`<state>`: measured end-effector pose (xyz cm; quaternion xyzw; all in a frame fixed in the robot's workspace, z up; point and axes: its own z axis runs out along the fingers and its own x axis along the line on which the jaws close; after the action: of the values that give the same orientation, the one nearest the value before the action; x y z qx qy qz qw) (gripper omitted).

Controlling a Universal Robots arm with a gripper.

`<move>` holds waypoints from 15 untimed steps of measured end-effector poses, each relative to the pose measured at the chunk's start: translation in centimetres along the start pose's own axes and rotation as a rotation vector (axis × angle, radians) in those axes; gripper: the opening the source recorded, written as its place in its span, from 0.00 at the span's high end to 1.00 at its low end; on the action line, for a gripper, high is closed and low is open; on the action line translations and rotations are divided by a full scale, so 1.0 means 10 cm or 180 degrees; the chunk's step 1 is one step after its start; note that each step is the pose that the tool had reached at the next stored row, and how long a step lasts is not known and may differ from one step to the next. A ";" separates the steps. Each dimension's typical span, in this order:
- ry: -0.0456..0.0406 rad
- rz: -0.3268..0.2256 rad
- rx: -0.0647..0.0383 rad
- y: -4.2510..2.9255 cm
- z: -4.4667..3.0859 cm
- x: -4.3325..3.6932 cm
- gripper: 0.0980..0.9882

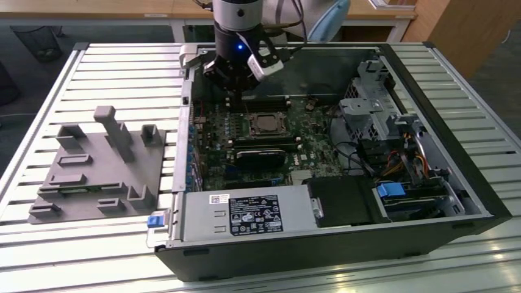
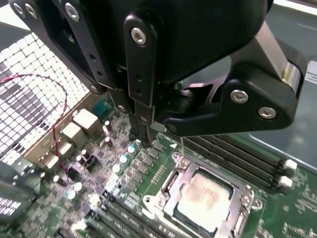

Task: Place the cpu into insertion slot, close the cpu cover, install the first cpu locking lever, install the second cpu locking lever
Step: 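Install the first cpu locking lever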

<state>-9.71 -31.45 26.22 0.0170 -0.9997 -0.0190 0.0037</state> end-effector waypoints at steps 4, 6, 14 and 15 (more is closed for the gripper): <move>0.0000 0.0000 0.0000 0.093 0.035 0.007 0.99; 0.0000 0.0000 0.0000 0.139 0.048 0.007 0.99; 0.0000 0.0000 0.0000 0.220 0.076 -0.005 0.99; 0.0000 0.0000 0.0000 0.220 0.076 -0.006 0.99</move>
<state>-9.73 -29.22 25.54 0.0170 -0.9997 -0.0190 0.0037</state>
